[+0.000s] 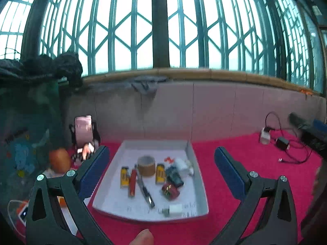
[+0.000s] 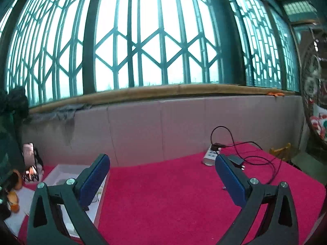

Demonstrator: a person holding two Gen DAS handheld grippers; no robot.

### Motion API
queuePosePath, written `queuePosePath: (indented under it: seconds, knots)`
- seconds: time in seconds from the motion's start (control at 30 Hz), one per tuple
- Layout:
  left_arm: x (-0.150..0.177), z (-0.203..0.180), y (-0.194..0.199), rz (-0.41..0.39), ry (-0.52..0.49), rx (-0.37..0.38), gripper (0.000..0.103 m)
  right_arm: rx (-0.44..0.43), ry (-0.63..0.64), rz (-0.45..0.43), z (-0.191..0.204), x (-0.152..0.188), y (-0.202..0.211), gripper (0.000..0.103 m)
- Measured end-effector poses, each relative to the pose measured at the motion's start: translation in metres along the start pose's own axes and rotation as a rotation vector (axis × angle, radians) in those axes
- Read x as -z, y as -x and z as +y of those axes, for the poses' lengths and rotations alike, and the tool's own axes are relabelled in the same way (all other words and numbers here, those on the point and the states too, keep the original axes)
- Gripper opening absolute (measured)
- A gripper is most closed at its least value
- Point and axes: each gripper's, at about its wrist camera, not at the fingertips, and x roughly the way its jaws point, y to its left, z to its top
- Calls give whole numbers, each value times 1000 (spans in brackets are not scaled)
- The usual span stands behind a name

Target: Organize rigid objects

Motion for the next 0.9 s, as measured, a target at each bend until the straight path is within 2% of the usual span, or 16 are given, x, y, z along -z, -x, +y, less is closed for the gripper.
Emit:
queuePosePath:
  seconds: [0.13,0.23,0.43,0.63,0.9]
  knots:
    - [6,-10,-11,116,-61,-65,103,-38,-13,-4,-13,7,12,103]
    - [12,-17,-11,166,-81,-39,103,-54,-19,-7,-20,12,21,103]
    - [23,-17,9,189,8,-29,103,-108,-35,41,-28,19,43,103]
    - [29,-13,20,205,41,-96,103,-34,-19,-31,-36,25,67,103]
    - [27,-18,31,222,44,-56,103,-15,-82,-46,-52,21,72,103]
